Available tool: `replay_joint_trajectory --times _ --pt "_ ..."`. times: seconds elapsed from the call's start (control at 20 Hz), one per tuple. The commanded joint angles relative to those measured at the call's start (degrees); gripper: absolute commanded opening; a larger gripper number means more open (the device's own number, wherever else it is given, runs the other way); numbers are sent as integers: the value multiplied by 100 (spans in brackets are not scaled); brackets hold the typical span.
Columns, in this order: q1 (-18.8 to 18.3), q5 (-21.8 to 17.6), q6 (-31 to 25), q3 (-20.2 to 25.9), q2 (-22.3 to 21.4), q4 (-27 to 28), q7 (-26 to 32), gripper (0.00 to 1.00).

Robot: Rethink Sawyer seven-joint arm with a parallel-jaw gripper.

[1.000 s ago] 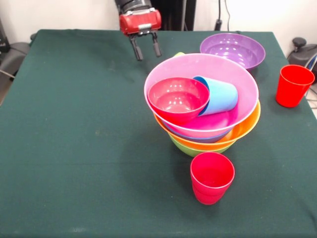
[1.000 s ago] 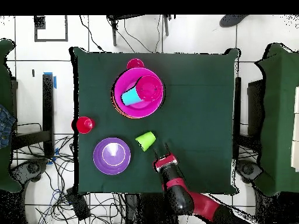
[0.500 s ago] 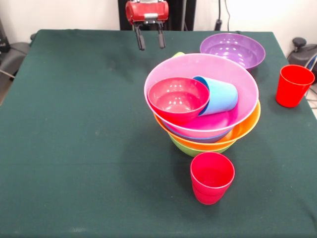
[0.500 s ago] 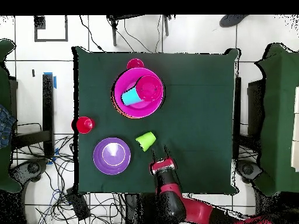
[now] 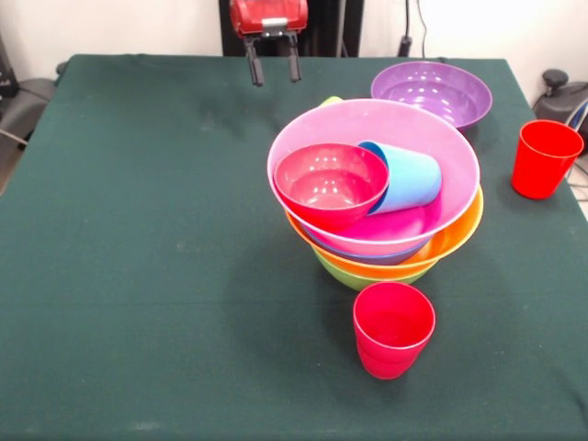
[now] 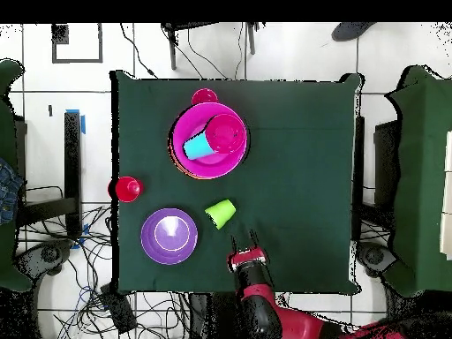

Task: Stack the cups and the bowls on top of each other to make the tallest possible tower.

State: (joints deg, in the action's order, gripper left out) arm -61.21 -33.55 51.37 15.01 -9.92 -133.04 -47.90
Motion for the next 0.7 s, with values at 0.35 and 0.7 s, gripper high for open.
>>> replay_joint_trajectory --times 0.35,0.7 --pt "1520 1010 137 -275 -213 31 -2068 100" --pt "1871 1157 -56 -451 -386 -38 -2645 100"
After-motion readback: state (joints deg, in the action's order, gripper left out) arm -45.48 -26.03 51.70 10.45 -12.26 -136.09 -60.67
